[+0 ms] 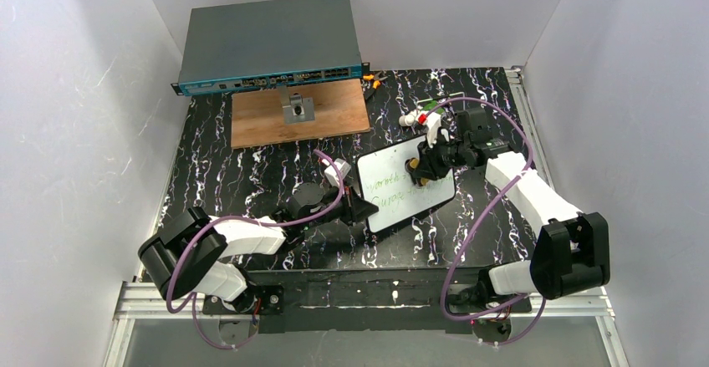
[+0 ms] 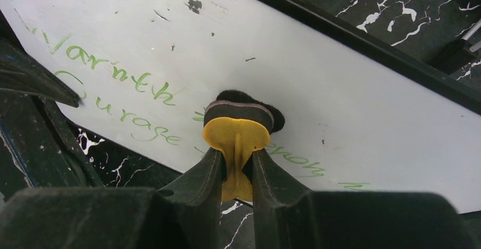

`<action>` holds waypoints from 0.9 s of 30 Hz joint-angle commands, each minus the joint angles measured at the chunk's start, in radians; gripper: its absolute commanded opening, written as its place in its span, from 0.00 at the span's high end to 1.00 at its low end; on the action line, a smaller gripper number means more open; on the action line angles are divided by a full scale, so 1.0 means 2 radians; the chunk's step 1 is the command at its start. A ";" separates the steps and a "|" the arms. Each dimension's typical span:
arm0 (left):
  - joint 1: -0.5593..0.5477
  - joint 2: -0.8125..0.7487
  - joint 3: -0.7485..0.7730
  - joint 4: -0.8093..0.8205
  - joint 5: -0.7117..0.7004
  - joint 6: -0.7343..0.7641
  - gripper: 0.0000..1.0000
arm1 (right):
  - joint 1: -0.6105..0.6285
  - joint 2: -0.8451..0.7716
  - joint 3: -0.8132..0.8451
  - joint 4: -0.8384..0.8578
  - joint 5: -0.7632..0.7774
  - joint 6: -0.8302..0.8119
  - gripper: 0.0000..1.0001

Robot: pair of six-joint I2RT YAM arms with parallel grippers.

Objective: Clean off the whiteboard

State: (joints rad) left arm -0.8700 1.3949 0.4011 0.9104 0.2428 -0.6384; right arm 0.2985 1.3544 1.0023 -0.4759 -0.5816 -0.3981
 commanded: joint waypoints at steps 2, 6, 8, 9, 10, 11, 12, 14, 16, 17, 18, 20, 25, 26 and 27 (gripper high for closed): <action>-0.011 -0.029 0.000 0.021 0.047 0.035 1.00 | -0.024 0.016 0.006 0.016 0.059 0.013 0.99; -0.011 -0.034 -0.002 0.018 0.046 0.038 1.00 | -0.060 0.023 0.007 0.023 0.084 0.020 0.99; -0.011 -0.035 -0.003 0.019 0.047 0.039 1.00 | -0.073 0.027 0.008 0.025 0.095 0.025 0.99; -0.011 -0.036 -0.003 0.020 0.047 0.040 1.00 | -0.078 0.029 0.011 0.026 0.105 0.028 0.99; -0.011 -0.036 -0.002 0.019 0.047 0.041 1.00 | -0.081 0.032 0.013 0.028 0.115 0.031 0.99; -0.011 -0.038 -0.003 0.018 0.047 0.042 1.00 | -0.085 0.034 0.014 0.031 0.125 0.035 0.99; -0.011 -0.038 -0.003 0.017 0.048 0.043 1.00 | -0.089 0.035 0.016 0.032 0.130 0.039 0.99; -0.011 -0.041 -0.003 0.016 0.049 0.044 1.00 | -0.095 0.036 0.015 0.036 0.136 0.044 0.99; -0.011 -0.044 -0.004 0.016 0.050 0.045 1.00 | -0.100 0.037 0.016 0.041 0.140 0.049 0.99; -0.011 -0.044 -0.004 0.016 0.050 0.045 1.00 | -0.102 0.039 0.017 0.044 0.142 0.051 0.99; -0.011 -0.044 -0.004 0.016 0.050 0.045 1.00 | -0.102 0.040 0.019 0.046 0.141 0.053 0.99; -0.011 -0.043 -0.004 0.018 0.052 0.045 1.00 | -0.102 0.046 0.028 0.047 0.137 0.056 0.99; -0.011 -0.041 0.000 0.016 0.056 0.045 1.00 | -0.102 0.053 0.047 0.054 0.127 0.064 0.99; -0.011 -0.041 0.000 0.016 0.057 0.044 1.00 | -0.103 0.056 0.052 0.057 0.131 0.066 0.99; -0.011 -0.040 0.001 0.015 0.057 0.044 1.00 | -0.104 0.059 0.059 0.057 0.135 0.069 0.99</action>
State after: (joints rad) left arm -0.8700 1.3590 0.3988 0.8822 0.2356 -0.6048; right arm 0.0963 1.4528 1.0424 -0.4522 -0.3351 -0.2893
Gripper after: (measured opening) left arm 0.056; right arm 0.272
